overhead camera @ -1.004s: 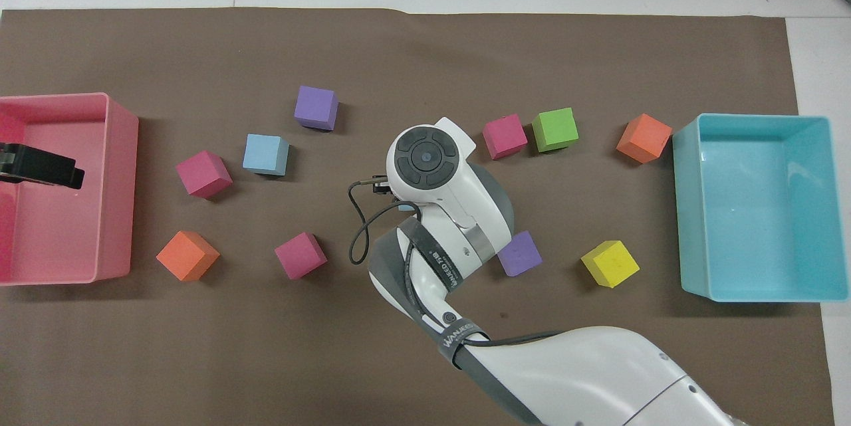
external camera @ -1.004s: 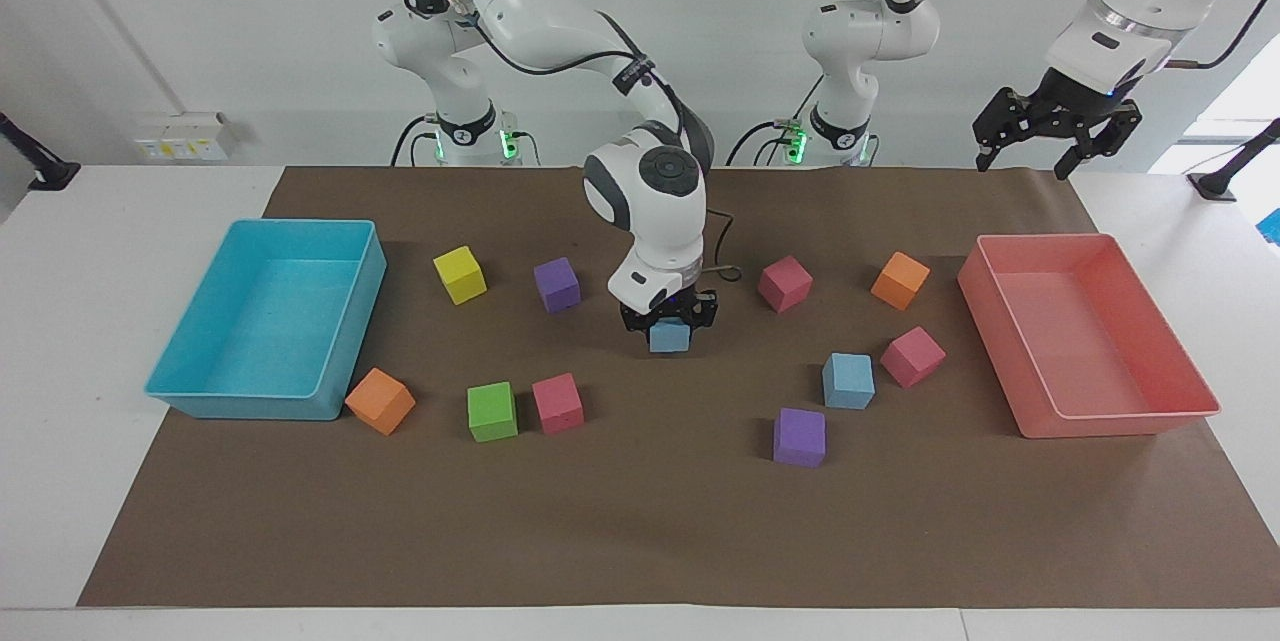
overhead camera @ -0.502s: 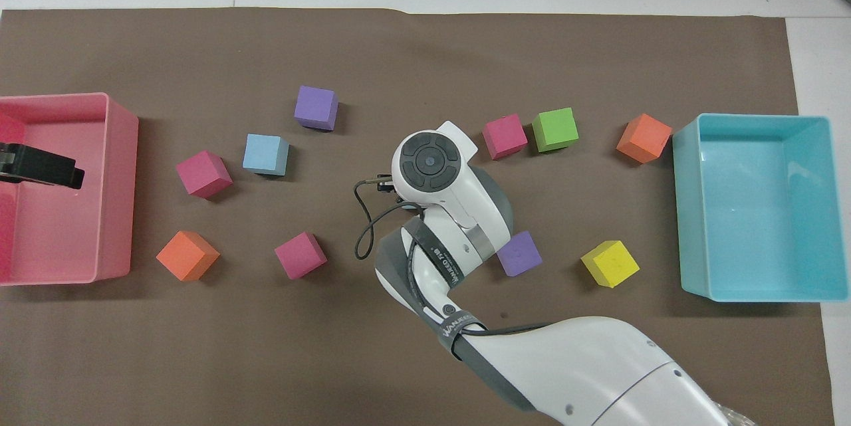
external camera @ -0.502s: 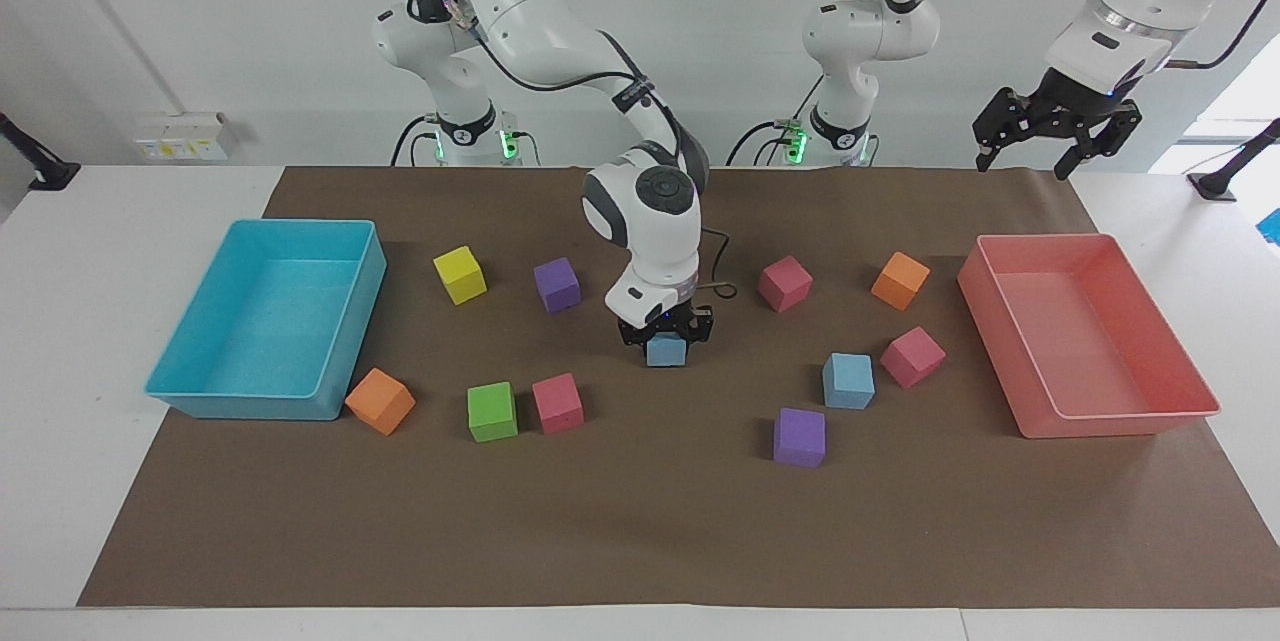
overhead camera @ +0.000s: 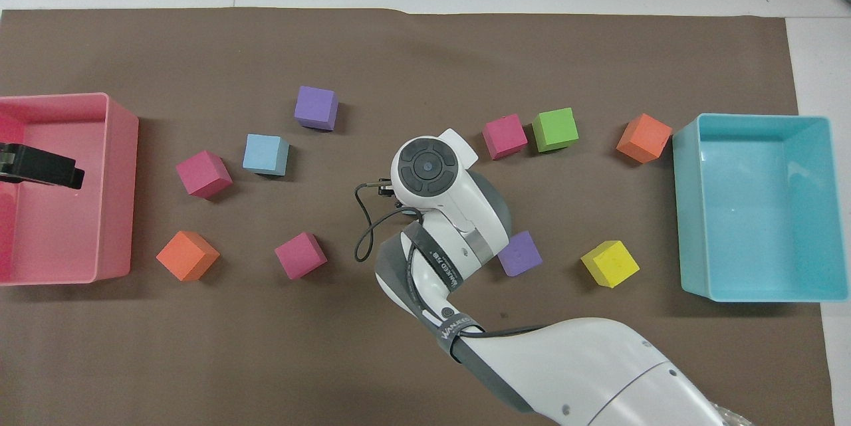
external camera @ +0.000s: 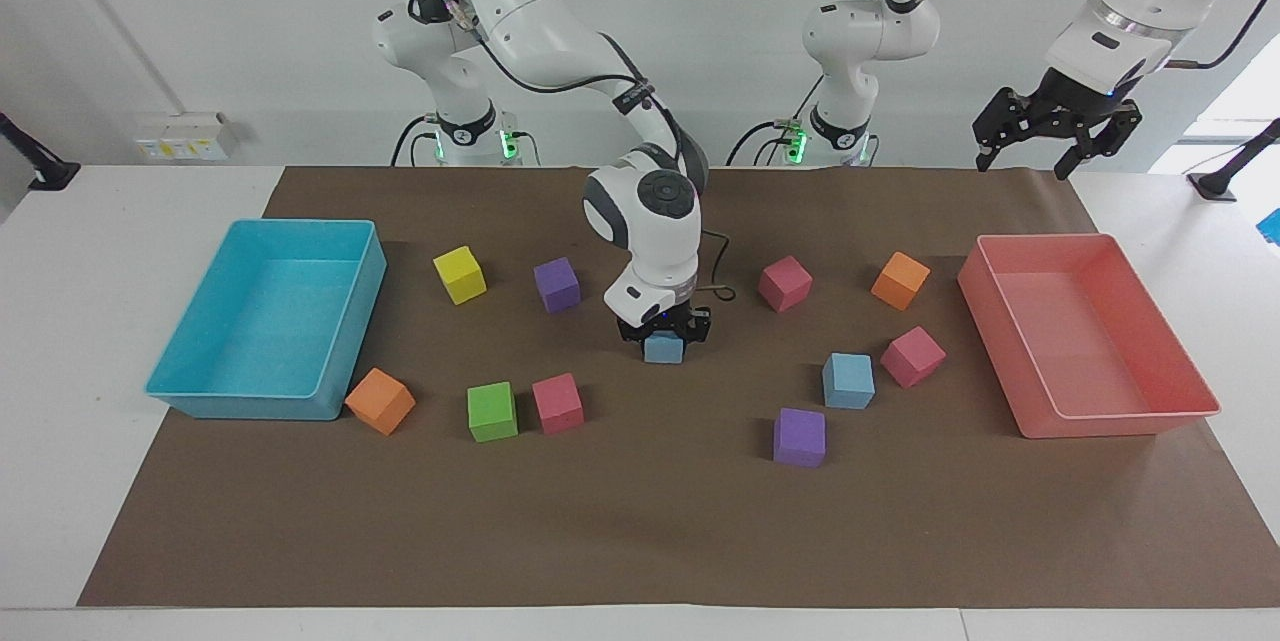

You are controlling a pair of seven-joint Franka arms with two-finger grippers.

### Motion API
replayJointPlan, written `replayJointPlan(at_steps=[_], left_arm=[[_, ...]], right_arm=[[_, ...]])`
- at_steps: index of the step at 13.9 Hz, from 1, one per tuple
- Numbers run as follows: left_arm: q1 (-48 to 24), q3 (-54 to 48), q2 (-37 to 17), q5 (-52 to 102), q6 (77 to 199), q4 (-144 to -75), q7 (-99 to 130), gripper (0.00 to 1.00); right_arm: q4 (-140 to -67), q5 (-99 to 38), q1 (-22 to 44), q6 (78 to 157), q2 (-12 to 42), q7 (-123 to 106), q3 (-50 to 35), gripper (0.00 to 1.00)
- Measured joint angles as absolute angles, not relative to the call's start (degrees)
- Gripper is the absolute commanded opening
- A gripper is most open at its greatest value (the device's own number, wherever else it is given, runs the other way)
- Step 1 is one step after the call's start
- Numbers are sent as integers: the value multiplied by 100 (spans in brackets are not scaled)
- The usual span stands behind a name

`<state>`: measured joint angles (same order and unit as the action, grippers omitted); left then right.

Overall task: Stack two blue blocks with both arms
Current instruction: 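Lower the light blue cube at table center and open the right gripper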

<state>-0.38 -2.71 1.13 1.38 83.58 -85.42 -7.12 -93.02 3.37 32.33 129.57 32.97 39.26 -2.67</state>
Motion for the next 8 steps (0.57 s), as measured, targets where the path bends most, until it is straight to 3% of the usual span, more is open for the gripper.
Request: replayJointPlan(at_steps=[6,8], left_arm=[[-38,-275,113,138,8356,-8542,-712,100],[-38,-278,113,138,8354,-8542,-712,100]], right_arm=[[-9313,422,3260,12957,3297,3772,-267,5],[-9314,424,3261,12957,3296,3767,-267,18]])
